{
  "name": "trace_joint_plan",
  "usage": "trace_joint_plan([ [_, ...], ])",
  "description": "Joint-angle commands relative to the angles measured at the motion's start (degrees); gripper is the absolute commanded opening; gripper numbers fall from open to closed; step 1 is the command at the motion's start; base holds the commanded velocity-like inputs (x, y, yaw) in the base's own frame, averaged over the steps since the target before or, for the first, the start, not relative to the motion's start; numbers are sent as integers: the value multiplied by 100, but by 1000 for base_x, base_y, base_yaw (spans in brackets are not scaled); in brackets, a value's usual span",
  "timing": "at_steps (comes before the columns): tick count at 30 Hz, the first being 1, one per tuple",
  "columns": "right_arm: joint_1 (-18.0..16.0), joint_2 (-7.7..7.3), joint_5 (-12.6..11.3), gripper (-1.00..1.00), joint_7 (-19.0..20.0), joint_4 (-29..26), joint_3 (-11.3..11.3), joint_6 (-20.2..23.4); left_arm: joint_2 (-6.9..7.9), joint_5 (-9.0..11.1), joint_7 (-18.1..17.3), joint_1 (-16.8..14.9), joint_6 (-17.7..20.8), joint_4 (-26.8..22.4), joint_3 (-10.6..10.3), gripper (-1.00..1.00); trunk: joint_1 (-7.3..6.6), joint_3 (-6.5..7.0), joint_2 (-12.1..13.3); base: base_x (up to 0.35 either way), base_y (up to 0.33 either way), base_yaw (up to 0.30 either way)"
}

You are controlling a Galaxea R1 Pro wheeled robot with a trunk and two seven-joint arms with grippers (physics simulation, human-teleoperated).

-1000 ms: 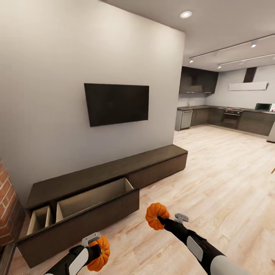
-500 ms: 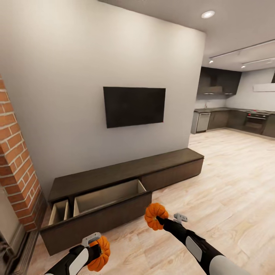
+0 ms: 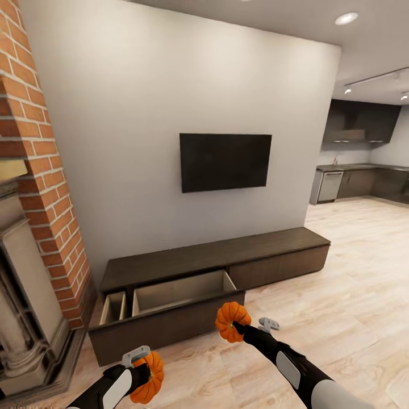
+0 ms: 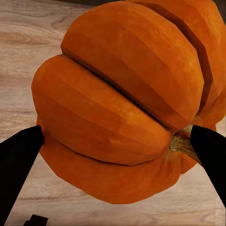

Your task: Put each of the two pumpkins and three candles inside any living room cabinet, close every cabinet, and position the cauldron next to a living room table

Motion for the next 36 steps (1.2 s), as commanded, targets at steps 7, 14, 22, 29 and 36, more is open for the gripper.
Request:
trace_joint_plan([
  [7,-6,-5,-57,-100,-3,-2,34,-6,6,54,47,-4,15,-14,-47,-100,-154,136,277,0,0,259],
  [14,-8,-5,-58,-100,-3,-2,34,-6,-24,42,48,-4,15,-14,-50,-100,-220,206,397,0,0,259],
  [22,-6,-5,-57,-100,-3,-2,34,-3,-38,29,50,-4,15,-14,-65,-100,-220,225,397,39,-147,259],
  [29,-5,-5,-57,-100,-3,-2,34,-3,-46,36,48,-4,15,-14,-65,-100,-220,242,397,112,-291,259],
  [36,-5,-9,-53,-100,6,-2,34,-7,-45,37,49,-4,15,-14,-62,-100,-220,257,397,303,-91,250],
])
